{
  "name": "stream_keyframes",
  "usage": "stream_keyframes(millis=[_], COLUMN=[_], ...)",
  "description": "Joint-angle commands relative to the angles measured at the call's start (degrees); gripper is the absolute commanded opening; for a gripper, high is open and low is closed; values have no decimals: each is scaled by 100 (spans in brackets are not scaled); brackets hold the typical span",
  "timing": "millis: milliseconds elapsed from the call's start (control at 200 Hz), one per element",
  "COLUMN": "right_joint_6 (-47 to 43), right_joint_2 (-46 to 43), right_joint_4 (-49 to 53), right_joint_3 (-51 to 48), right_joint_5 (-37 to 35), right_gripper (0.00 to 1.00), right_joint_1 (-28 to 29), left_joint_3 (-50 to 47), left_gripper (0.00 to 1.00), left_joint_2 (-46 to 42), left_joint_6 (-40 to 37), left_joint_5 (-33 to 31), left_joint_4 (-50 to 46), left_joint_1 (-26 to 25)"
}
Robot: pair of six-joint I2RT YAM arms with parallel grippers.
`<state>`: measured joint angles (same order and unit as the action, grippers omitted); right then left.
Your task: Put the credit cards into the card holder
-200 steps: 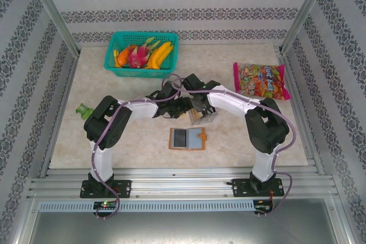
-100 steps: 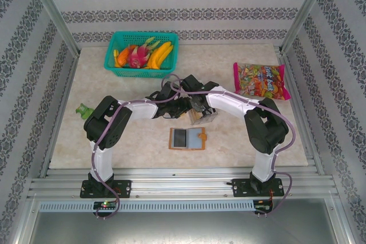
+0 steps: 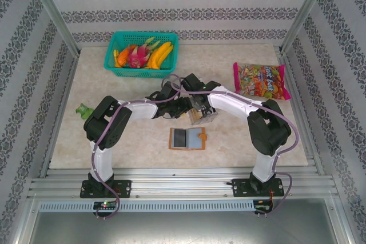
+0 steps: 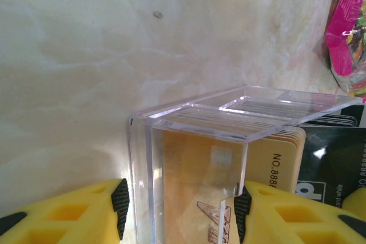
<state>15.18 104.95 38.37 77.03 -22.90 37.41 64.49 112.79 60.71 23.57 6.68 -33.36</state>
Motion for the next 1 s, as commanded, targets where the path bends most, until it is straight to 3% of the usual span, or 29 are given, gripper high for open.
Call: stream_keyframes(millis=[0,245,779,994], right_joint_6=[63,77,709,1043], right_joint_2=[-130,-232,-863,-1518], right_joint_4=[158,162,-162,-584], right_joint_3=[-121,-78,-417,-747], right_joint_5=[-111,-13,1472,2102], right_gripper=[12,0,0,0], right_joint_1=[2,-20,-407,-659], left_joint_3=[-149,-146,-96,-344], left_gripper=[54,54,54,61], left_joint_2=[-60,-62,-281,-763], left_joint_6=[-34,-45,-268,-331], left_joint_5=[-180,-179,-194,-164], left_joint_4=[-371,-386,-363,133], left_joint_1=[45,49,49,49])
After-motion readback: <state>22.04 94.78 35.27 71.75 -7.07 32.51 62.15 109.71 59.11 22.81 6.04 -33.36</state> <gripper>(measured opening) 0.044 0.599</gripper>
